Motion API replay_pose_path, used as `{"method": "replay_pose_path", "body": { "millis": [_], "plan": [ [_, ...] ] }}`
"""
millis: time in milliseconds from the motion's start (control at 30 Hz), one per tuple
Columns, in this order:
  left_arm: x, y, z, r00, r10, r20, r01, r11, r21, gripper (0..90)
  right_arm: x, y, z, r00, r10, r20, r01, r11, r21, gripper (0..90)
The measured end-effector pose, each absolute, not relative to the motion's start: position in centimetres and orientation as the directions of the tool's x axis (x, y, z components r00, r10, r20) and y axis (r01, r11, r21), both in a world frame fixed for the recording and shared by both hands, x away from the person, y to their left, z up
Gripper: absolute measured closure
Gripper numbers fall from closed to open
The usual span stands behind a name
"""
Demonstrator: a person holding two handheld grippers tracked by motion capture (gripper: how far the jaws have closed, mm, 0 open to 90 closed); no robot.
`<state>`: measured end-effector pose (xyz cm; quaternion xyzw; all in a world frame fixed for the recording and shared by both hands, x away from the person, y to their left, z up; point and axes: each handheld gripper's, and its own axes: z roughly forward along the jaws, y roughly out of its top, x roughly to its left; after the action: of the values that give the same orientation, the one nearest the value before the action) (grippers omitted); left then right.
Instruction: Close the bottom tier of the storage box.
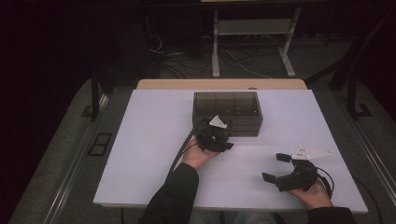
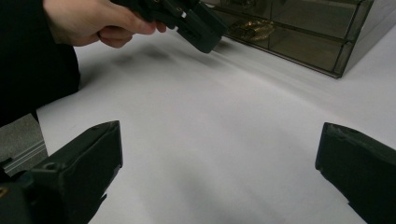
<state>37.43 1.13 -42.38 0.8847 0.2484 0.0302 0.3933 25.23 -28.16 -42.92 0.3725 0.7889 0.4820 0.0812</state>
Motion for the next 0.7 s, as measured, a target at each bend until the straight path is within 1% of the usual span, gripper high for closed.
{"method": "replay_pose_path", "body": {
  "millis": [133, 200, 267, 367, 533, 567, 700],
  "plan": [
    [36.8, 1.6, -41.7, 0.883, 0.443, -0.154, 0.405, -0.554, 0.727, 40.8, 25.2, -28.2, -42.9, -0.712, 0.664, 0.229, 0.507, 0.260, 0.822, 0.1],
    [36.5, 1.9, -41.4, 0.888, 0.429, -0.166, 0.401, -0.544, 0.737, 34.6, 25.2, -28.2, -42.9, -0.712, 0.664, 0.228, 0.507, 0.262, 0.821, 0.1],
    [36.3, 2.3, -41.1, 0.891, 0.416, -0.184, 0.404, -0.537, 0.740, 30.8, 25.2, -28.1, -42.9, -0.713, 0.663, 0.228, 0.507, 0.263, 0.821, 0.1],
    [35.8, 2.9, -40.7, 0.893, 0.407, -0.193, 0.402, -0.527, 0.749, 21.0, 25.2, -28.1, -42.9, -0.715, 0.662, 0.226, 0.505, 0.265, 0.822, 0.1],
    [35.3, 4.1, -40.2, 0.883, 0.405, -0.237, 0.429, -0.492, 0.758, 1.5, 25.2, -28.1, -42.9, -0.713, 0.663, 0.228, 0.507, 0.263, 0.821, 0.1],
    [35.3, 4.4, -40.1, 0.881, 0.409, -0.238, 0.431, -0.486, 0.760, 0.0, 25.2, -28.0, -42.9, -0.714, 0.662, 0.229, 0.507, 0.263, 0.821, 0.1],
    [34.8, 5.6, -39.6, 0.875, 0.421, -0.239, 0.432, -0.455, 0.779, 0.0, 25.2, -28.0, -43.0, -0.713, 0.663, 0.229, 0.508, 0.263, 0.821, 0.1]
  ]
}}
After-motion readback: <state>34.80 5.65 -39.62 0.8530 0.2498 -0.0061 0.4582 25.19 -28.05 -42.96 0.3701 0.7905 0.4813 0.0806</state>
